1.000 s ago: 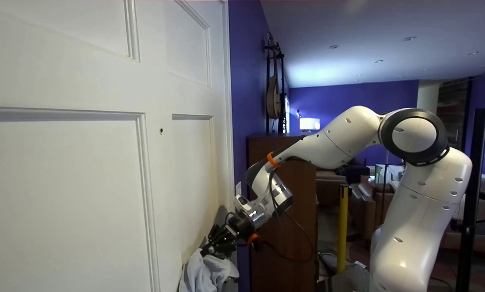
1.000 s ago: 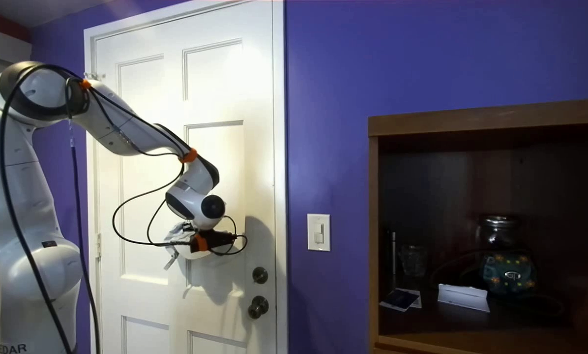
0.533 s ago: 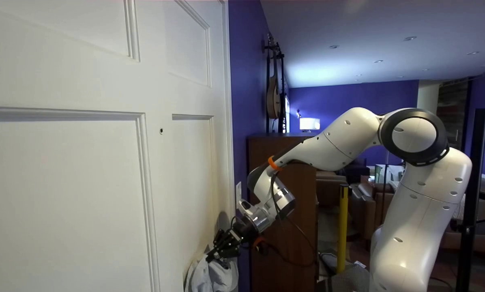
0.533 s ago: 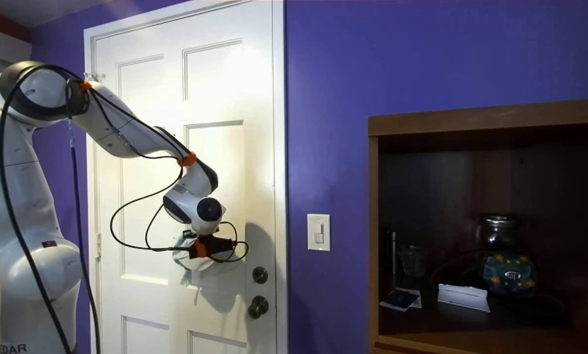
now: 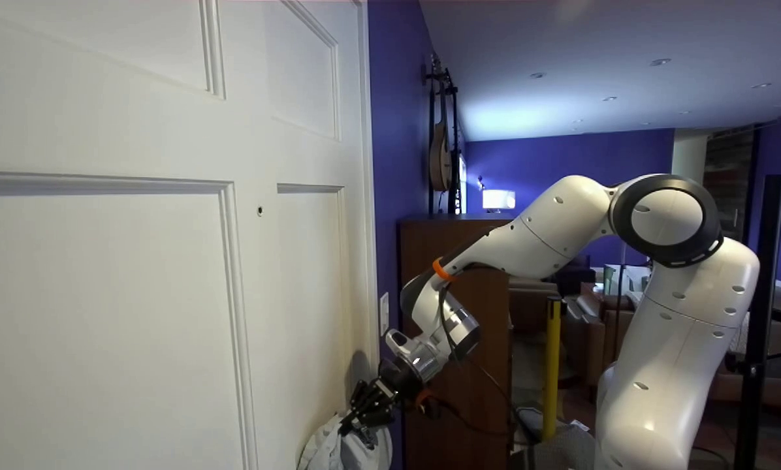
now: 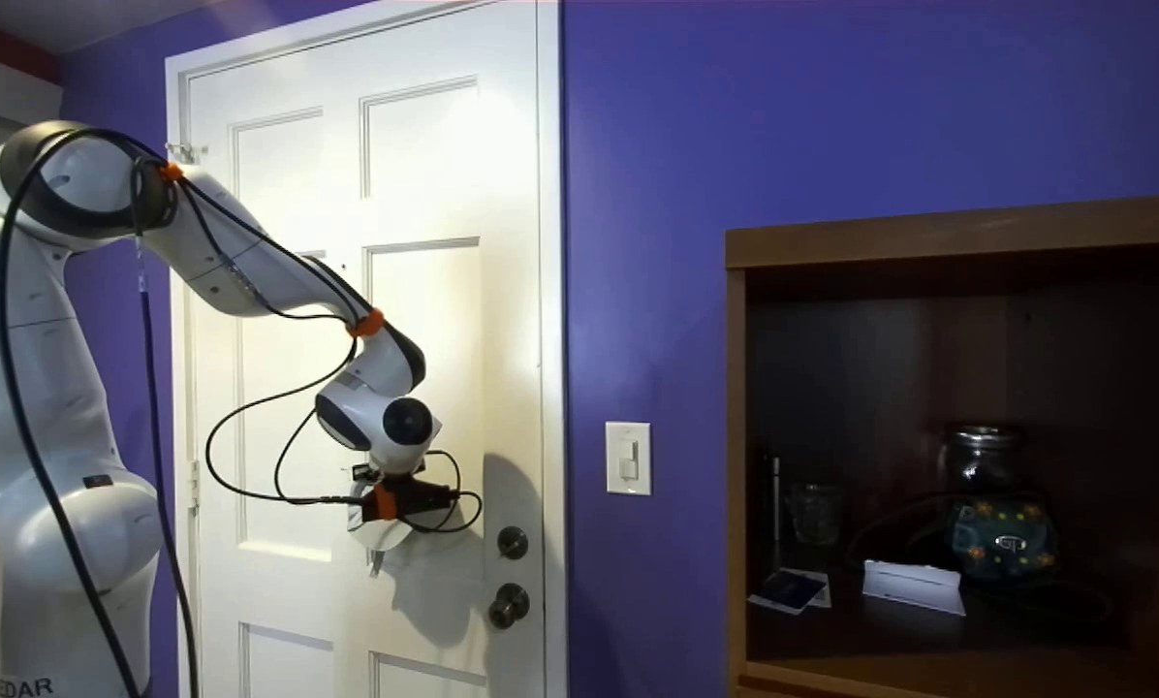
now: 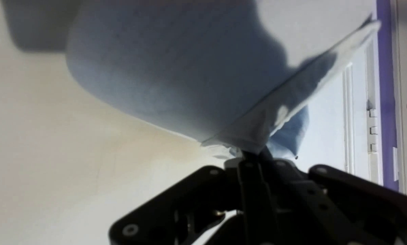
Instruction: Remove the white cap from the cabinet top and hang it on the door coat hanging hook
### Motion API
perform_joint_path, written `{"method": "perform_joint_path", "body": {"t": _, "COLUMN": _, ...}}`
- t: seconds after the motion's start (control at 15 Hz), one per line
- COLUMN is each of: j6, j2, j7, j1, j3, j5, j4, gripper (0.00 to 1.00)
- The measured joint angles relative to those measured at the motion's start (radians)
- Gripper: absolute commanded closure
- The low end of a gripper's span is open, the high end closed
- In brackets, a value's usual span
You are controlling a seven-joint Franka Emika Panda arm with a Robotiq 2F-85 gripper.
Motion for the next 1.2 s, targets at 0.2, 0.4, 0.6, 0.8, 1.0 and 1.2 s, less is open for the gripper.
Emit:
{"method": "perform_joint_path", "body": {"t": 0.2, "j6": -0.05, "j2": -0.026, "j7": 0.082, "j1": 0.001, "j3": 0.0, "j5": -0.073, "j4": 0.001, "gripper": 0.99}}
{"method": "perform_joint_path", "body": {"t": 0.4, "j6": -0.124, "j2": -0.079, "j7": 0.17, "j1": 0.004, "j3": 0.0, "j5": -0.145, "j4": 0.002, "gripper": 0.99}}
{"method": "perform_joint_path", "body": {"t": 0.6, "j6": -0.212, "j2": -0.133, "j7": 0.206, "j1": 0.011, "j3": 0.0, "j5": -0.149, "j4": 0.007, "gripper": 0.99}}
{"method": "perform_joint_path", "body": {"t": 0.8, "j6": -0.286, "j2": -0.172, "j7": 0.21, "j1": 0.017, "j3": 0.0, "j5": -0.12, "j4": 0.017, "gripper": 0.99}}
{"method": "perform_joint_path", "body": {"t": 1.0, "j6": -0.305, "j2": -0.185, "j7": 0.18, "j1": 0.018, "j3": 0.0, "j5": -0.023, "j4": 0.028, "gripper": 0.99}}
{"method": "perform_joint_path", "body": {"t": 1.2, "j6": -0.305, "j2": -0.179, "j7": 0.113, "j1": 0.018, "j3": 0.0, "j5": 0.075, "j4": 0.026, "gripper": 0.99}}
